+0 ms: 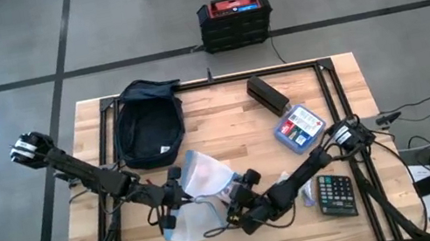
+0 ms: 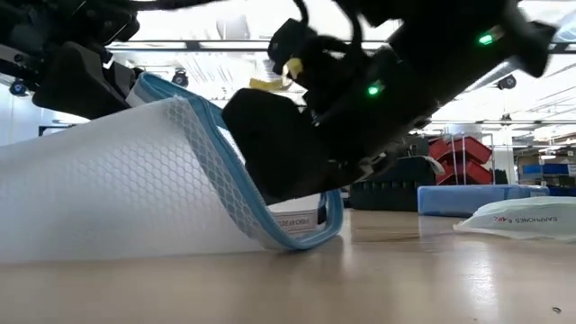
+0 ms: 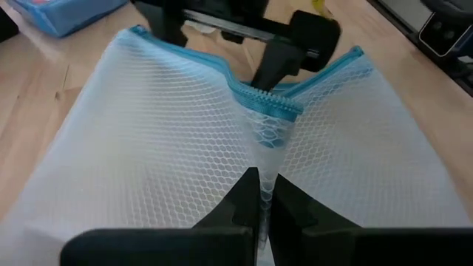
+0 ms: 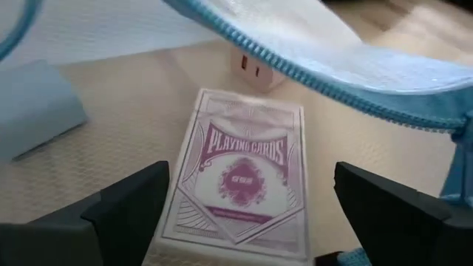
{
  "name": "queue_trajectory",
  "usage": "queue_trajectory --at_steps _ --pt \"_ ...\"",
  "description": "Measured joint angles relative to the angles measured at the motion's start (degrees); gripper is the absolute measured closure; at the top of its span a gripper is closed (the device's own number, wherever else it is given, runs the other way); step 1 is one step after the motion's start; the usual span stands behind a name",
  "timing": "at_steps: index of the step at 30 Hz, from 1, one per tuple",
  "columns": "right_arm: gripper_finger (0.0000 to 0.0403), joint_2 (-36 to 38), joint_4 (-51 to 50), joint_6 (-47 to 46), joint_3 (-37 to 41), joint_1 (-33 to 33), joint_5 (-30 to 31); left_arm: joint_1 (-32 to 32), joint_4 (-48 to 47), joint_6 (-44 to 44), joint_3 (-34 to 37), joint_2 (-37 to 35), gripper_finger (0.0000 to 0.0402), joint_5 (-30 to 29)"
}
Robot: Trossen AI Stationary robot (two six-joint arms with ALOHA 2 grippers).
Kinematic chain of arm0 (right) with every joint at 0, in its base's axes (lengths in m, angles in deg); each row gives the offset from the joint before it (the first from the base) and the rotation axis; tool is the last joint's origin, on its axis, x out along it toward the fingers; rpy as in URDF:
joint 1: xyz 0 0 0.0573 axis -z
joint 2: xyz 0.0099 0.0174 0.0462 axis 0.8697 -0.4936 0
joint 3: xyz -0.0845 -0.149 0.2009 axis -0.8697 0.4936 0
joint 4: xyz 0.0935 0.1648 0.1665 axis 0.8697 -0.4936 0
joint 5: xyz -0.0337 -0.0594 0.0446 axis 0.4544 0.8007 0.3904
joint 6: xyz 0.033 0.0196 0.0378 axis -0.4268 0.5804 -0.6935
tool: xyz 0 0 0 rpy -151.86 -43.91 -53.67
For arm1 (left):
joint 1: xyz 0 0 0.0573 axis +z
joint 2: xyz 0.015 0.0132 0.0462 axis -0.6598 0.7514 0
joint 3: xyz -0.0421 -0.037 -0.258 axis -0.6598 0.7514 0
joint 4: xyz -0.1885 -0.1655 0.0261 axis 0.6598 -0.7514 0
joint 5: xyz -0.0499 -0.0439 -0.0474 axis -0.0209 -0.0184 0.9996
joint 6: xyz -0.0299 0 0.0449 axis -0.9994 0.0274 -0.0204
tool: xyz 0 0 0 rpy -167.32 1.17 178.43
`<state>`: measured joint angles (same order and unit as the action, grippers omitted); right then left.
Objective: Unpack backpack
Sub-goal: Remove the game cards from the blue zip bag
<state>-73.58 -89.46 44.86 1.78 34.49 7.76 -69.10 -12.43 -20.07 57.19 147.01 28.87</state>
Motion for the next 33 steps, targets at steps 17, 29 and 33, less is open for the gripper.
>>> queue_trajectory --at_steps 17,29,33 --pt "0.0093 -3.46 2.11 1.7 -0.3 3.1 -6.92 0.0 -0.38 1.29 0.0 0.0 0.0402 0.04" --pt "0.0124 0.58 -0.31 6.09 -0.74 0.09 -12.02 0.0 -3.3 -1.97 0.55 0.7 0.0402 0.17" --pt "0.0124 5.05 -2.17 8.0 -0.73 -2.37 -15.35 0.02 -3.32 -3.77 1.3 0.94 0.0402 -0.18"
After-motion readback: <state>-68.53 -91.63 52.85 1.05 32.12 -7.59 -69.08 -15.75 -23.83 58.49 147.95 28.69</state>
